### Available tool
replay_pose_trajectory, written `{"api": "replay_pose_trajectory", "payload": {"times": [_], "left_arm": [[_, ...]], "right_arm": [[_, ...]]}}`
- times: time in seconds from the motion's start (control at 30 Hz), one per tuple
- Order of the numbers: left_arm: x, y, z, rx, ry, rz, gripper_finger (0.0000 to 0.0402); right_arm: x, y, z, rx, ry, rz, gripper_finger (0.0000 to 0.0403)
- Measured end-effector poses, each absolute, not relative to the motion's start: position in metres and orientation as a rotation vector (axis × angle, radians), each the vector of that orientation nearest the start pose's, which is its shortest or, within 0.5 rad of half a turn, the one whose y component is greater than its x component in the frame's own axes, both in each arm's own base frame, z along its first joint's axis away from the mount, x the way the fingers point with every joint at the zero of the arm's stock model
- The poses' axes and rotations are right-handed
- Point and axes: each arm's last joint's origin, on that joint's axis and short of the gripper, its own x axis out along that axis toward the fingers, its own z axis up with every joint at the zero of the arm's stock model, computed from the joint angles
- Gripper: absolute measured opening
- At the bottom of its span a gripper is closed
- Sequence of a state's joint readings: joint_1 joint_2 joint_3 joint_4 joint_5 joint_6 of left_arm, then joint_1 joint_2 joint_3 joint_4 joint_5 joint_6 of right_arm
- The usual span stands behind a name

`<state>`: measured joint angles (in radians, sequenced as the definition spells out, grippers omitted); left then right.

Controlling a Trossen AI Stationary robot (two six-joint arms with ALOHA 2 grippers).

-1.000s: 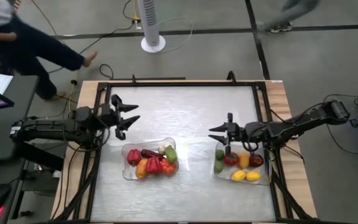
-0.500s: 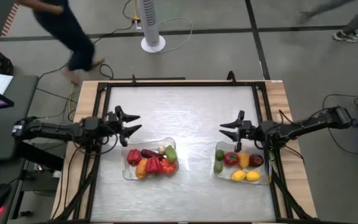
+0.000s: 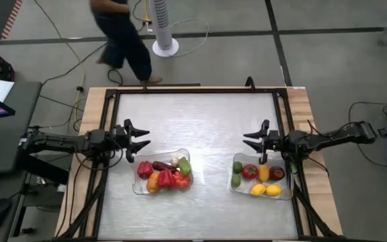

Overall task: Sort produce into baskets
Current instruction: Return to Home Position

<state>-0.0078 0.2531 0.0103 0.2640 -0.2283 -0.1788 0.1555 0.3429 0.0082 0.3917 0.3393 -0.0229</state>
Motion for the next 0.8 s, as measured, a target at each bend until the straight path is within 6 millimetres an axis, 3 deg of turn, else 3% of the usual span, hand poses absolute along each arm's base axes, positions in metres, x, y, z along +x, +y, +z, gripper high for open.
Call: {"api": "replay_pose_trajectory", "payload": {"times": [0.2,0.57,0.8], "left_arm": [[0.112,0.004,0.174,-0.103,-0.059,0.225,0.0200],[0.111,0.006,0.176,-0.162,-0.089,0.297,0.0200],[0.112,0.006,0.166,-0.008,0.027,0.303,0.0200]], "right_arm": [[0.113,0.003,0.175,0.078,-0.080,-0.298,0.0136],[0.113,0.001,0.172,0.088,-0.048,-0.346,0.0136],[0.113,0.001,0.166,0.071,0.011,-0.348,0.0136]]}}
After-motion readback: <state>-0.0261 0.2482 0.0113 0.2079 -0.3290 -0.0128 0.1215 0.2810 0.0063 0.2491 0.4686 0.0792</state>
